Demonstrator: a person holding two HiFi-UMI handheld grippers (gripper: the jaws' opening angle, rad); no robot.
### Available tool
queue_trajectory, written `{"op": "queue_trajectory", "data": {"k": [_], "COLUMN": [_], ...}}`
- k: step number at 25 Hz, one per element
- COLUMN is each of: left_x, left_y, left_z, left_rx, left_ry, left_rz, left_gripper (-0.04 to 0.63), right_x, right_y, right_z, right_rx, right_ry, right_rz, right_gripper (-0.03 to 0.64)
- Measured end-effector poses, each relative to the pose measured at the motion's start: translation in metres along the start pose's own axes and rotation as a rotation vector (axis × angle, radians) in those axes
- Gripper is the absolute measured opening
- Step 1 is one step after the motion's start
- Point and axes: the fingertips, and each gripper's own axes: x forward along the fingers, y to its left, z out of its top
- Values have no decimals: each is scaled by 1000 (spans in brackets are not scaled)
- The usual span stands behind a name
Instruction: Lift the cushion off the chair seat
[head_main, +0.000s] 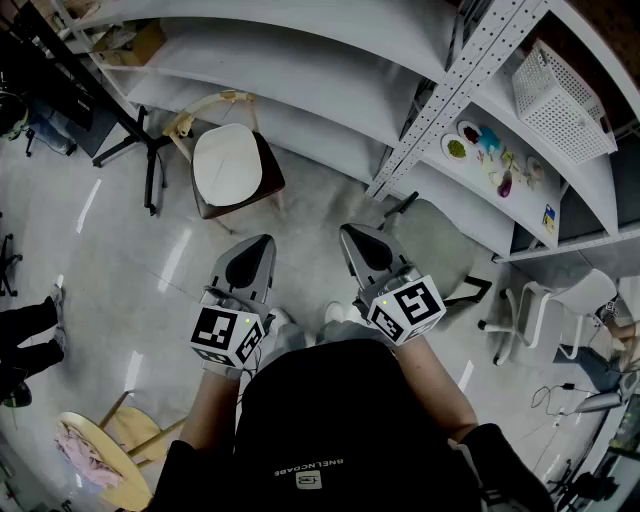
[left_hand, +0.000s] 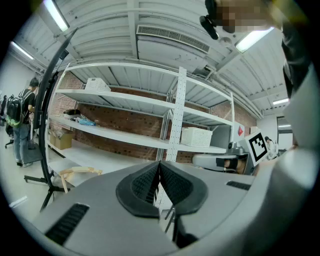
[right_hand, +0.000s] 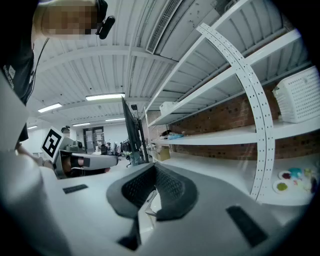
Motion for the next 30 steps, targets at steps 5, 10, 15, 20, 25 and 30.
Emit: {"op": "queue_trajectory", "data": {"k": [5,10,15,20,25,30], "left_x": [-4,-9,-15,-30,-45,-55], "left_y": [8,16,28,52,84,106], "left_z": [1,1,-3,-7,-14,-22], "left_rx": [-4,-8,-15,-19,-35,-45], "left_ry": [-5,-3,1,1,9,25], "left_rz": [-1,-3,-6,-11,-16,-25], "left_gripper": [14,14,14,14,14,14], "right_x": [7,13,22,42,66,80], "right_y": [8,15,22,35,50,61], "right_z": [1,4,5,1,-6,-9], "right_rx": [-13,-15,12,1,-15,-20], "right_ry": [0,-4,-25,-13,3,9], "right_rz": [5,13,15,-9,-27,-47], "right_gripper": [9,9,9,9,9,11]}}
